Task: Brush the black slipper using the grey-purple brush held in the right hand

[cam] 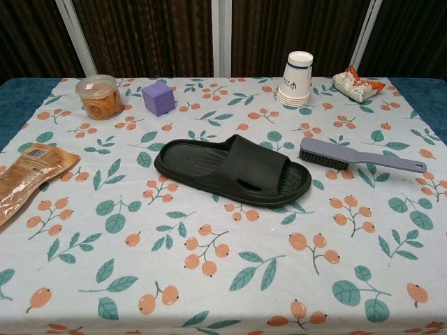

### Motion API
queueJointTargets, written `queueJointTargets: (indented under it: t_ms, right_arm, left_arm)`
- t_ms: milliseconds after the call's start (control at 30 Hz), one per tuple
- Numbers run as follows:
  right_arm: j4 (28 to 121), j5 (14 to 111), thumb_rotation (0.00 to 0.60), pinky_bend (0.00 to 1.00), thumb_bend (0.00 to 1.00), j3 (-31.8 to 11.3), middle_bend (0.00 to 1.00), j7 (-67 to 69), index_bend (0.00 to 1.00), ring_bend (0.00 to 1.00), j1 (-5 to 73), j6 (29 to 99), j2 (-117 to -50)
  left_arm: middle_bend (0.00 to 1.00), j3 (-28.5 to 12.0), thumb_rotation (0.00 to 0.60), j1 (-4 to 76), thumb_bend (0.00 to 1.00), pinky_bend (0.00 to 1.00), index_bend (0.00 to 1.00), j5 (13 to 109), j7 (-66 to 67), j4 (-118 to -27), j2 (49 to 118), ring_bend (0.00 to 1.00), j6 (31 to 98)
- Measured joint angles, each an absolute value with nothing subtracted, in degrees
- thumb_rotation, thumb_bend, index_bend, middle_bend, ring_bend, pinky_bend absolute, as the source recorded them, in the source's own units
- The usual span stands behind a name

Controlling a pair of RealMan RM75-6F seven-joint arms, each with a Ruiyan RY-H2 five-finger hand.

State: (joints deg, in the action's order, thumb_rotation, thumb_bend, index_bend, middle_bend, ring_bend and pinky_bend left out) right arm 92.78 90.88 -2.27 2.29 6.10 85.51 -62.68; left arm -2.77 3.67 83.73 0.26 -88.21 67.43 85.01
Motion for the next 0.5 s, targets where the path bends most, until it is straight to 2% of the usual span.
queueJointTargets:
  t_ms: [267,500]
  right_arm:
    - [92.6,91.3,0.6,0.13,0.28,-1.9,0.17,2.8,0.07,0.1,5.5,86.3,-62.7]
    - [93.0,90.1,0.6,0.13,0.18,-1.8,0.17,2.1,0.07,0.1,5.9,84.3,-62.9]
  left_arm:
    - [0.13,-2.4,0.6,3.1,0.18,0.11,0.14,84.5,-0.6,-86.8,68.0,0.02,86.1]
    - [0.13,-2.2,0.6,3.1,0.18,0.11,0.14,84.7,-1.0,-86.4,68.5,0.02,86.0]
